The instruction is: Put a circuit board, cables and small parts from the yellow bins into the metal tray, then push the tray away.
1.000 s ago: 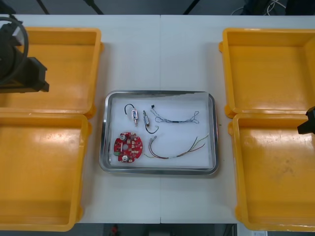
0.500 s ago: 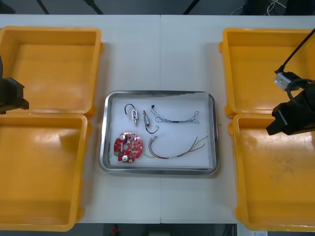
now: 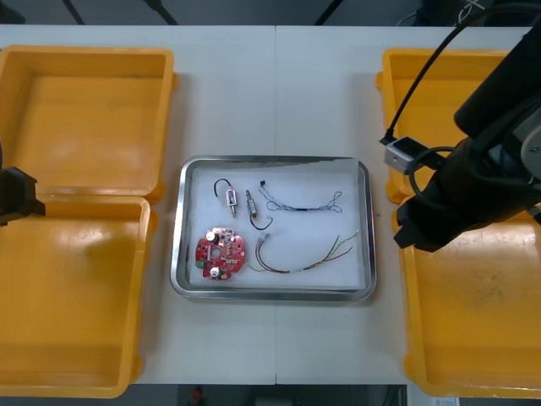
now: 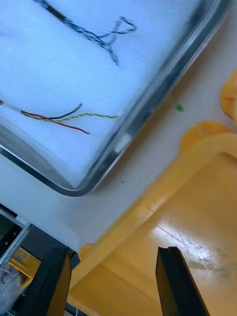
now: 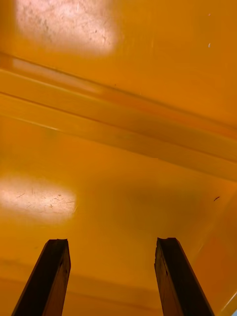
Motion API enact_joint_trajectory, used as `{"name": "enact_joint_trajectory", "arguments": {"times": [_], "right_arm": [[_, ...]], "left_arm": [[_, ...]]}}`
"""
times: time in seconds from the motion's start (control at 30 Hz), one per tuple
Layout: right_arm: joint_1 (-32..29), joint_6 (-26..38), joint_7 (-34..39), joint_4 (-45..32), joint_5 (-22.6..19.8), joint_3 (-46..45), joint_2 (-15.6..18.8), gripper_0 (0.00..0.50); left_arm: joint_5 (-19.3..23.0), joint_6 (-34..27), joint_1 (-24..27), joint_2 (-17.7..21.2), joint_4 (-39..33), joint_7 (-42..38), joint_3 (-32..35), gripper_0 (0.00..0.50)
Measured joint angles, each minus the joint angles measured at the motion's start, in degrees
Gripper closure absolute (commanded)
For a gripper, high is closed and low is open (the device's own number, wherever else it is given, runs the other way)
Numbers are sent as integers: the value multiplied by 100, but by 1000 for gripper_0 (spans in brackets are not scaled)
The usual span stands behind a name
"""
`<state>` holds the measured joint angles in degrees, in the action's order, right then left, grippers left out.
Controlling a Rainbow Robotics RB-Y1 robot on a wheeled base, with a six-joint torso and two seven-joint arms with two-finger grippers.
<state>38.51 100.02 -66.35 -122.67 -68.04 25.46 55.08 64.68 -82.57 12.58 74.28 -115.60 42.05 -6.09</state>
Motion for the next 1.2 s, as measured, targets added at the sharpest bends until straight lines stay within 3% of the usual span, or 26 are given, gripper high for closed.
{"name": "enact_joint_trajectory", "arguments": {"times": [0.2,0.57,0.8,1.2], "right_arm": [[496,-2,-154,-8,166,631,-569,0],[1014,-419,-1713,31,745,1646,-1368,0],[1221,-827,-2386,170,1335,2438,-1607,0],[1469,-1339,-2414,639,2260,3878,-2074,0]], "left_arm": [[27,18,-408,1,-226,721,318,0],[210,94,-1305,3,-792,838,1247,0],[214,118,-1342,3,-800,910,1271,0],[197,144,-1342,3,-801,946,1271,0]]}}
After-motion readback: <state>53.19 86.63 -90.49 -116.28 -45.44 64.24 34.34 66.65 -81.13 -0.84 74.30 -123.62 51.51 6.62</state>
